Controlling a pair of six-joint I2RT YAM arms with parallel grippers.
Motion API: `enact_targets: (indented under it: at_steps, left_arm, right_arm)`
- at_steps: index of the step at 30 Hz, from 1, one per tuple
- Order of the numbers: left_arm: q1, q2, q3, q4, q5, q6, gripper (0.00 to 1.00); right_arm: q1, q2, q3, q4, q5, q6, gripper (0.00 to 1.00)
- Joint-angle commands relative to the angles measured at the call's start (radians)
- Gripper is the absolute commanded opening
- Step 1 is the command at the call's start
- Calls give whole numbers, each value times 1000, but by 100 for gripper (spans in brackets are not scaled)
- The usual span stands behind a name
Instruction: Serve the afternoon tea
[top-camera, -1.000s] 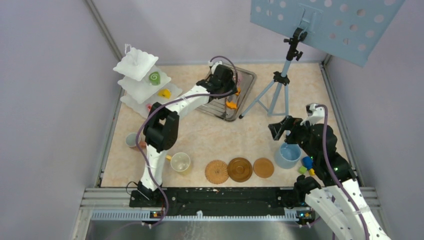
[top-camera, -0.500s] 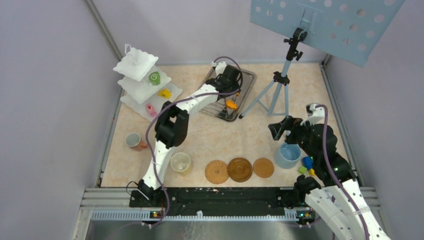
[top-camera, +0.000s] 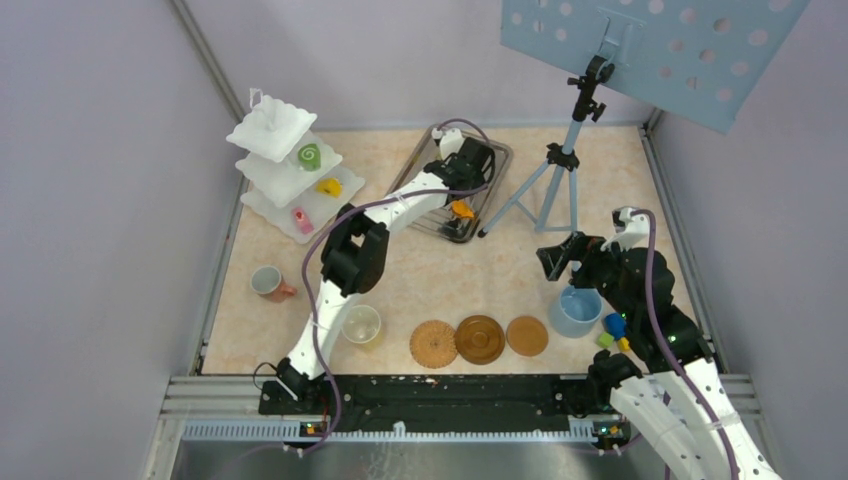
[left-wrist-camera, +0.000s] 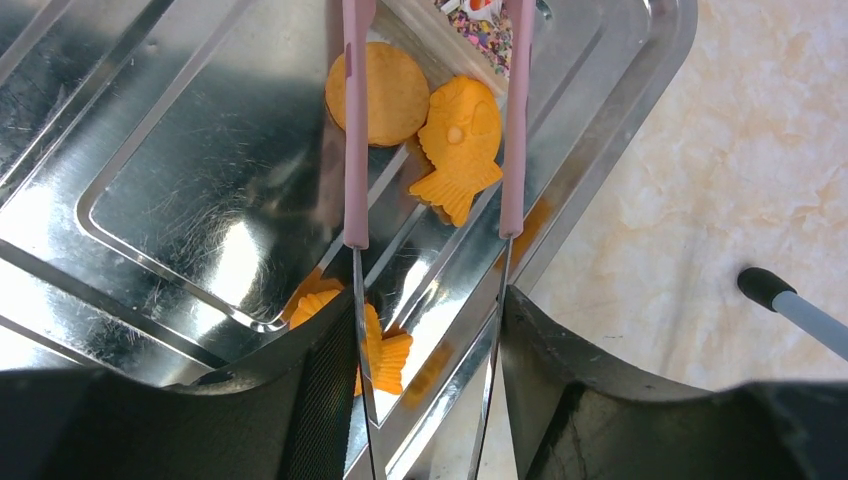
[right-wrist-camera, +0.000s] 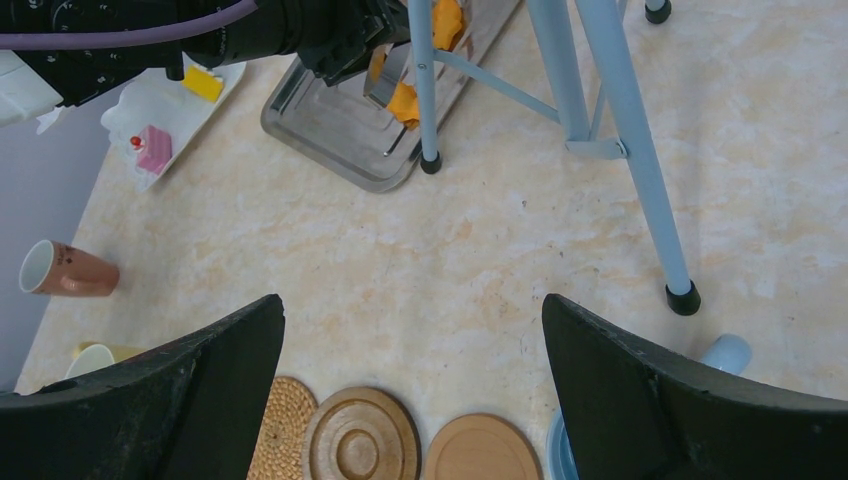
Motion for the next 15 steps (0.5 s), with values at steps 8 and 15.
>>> enact_targets:
  at_steps: [8,15]
  left_arm:
    - [-6,-50,21,26,-8,48,29]
    - [0,-162,-96,136,28,130,16]
  right_arm:
    - [11,-14,-2,26,6,5,98]
    - [11,-14,-4,29,5,2,98]
